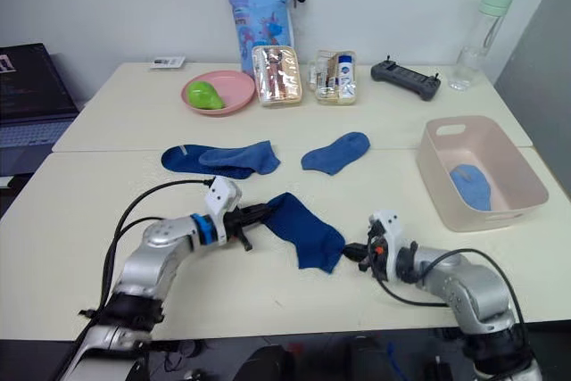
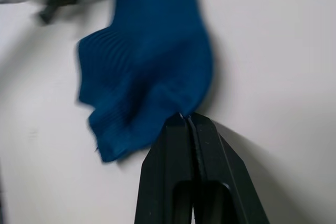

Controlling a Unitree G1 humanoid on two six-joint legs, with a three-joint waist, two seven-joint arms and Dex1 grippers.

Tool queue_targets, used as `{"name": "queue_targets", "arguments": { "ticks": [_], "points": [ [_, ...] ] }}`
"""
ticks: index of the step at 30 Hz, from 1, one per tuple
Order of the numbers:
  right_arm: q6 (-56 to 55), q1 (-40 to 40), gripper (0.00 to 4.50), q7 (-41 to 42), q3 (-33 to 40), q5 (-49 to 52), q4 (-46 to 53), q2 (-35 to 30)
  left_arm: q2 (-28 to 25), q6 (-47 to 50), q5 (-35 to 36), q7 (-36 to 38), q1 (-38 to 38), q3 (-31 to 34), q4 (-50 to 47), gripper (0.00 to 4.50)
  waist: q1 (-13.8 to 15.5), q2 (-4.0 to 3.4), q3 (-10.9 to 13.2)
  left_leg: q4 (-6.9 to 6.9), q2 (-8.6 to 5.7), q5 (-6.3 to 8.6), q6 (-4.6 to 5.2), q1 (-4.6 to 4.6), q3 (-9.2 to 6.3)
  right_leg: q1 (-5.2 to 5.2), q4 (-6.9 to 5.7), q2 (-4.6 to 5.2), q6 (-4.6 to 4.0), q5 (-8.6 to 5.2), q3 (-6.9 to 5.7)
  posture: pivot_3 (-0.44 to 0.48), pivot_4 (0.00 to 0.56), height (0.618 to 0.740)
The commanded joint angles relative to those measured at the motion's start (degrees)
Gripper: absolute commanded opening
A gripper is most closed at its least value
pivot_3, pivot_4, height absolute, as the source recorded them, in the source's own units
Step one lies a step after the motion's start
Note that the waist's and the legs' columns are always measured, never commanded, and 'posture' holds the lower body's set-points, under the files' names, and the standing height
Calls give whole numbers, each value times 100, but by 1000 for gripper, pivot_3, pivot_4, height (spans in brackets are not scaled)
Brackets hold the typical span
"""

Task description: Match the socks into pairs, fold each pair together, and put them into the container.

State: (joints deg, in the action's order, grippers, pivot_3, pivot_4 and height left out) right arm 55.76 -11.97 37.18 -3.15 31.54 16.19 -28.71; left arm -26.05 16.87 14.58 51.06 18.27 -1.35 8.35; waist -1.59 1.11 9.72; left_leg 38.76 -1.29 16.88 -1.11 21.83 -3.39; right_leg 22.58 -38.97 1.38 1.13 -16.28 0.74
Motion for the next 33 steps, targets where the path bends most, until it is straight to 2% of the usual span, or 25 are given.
{"name": "queue_targets", "arguments": {
  "ticks": [1, 6, 11, 14, 15, 17, 21, 25, 27, 33],
  "points": [
    [-149, -439, 43, 435, 217, 52, -327, -390, -53, 649, 448, -336, -421, 343, -1237, 0, 6, -2, 1, 0, 0, 0, 0, 0, 0, 0, 0, 0, 0, 0, 0, 0, 150, 740],
    [-632, -940, 43, 1227, -225, -328, -870, -1062, 112, 1646, 1117, -831, -1197, 538, -2578, 0, 7, -2, 2, -2, 0, 0, 1, 1, 1, -1, 3, 0, 0, 0, 0, 0, 150, 740],
    [-1650, -1257, 43, 1753, -521, -930, -1434, -1390, 406, 2204, 1543, -1436, -1459, 742, -2968, 0, 16, -1, 4, 1, 0, 0, 0, 0, 1, -3, 2, 0, 0, 0, -2, 0, 150, 740],
    [-1929, -1322, 43, 1936, -604, -1098, -1550, -1438, 400, 2257, 1576, -1538, -1516, 694, -3031, 0, 16, -1, 4, 1, 0, 0, 0, -2, 4, -4, 2, 0, 0, 0, 0, 0, 150, 740],
    [-1967, -1343, 223, 1934, -582, -1126, -1579, -1410, 380, 2234, 1566, -1535, -1536, 677, -3038, 0, 19, -1, 4, 1, 0, 0, 0, -2, 4, -4, 2, 0, 0, 0, 0, 0, 150, 740],
    [-1937, -1377, 681, 1881, -464, -1071, -1568, -1325, 310, 2151, 1499, -1526, -1579, 679, -2999, 421, 25, -1, 4, 1, 0, 0, 0, -2, 4, -4, 2, 0, 0, 0, 1, 0, 150, 740],
    [-1540, -942, 2087, 1765, -102, -820, -1134, -1444, -98, 2041, 1530, -1335, -1612, 1023, -2858, 1608, 44, -1, 4, 0, 0, 0, 0, 0, 2, -3, 2, 0, -1, 0, 1, 0, 150, 740],
    [-1037, -504, 2100, 1413, 356, -526, -680, -1317, -402, 2086, 1757, -1040, -1372, 1232, -2584, 2879, 96, -2, 4, -2, 0, 0, 0, 1, 0, -3, 5, 1, -1, 0, 0, 0, 150, 740],
    [-806, -292, 2100, 1211, 501, -391, -404, -1214, -497, 2112, 1829, -920, -1206, 1268, -2443, 2879, 129, -2, 4, 0, 0, 0, 0, 1, 0, -4, 5, 1, -1, 0, 0, 0, 150, 740],
    [-526, 213, 2100, 514, 505, -364, 77, -685, -528, 1744, 1395, -665, -600, 711, -1795, 2879, 142, -2, 4, 0, 0, 0, -1, -1, 3, -5, 5, 1, -1, 0, 2, 0, 150, 740]
  ]
}}
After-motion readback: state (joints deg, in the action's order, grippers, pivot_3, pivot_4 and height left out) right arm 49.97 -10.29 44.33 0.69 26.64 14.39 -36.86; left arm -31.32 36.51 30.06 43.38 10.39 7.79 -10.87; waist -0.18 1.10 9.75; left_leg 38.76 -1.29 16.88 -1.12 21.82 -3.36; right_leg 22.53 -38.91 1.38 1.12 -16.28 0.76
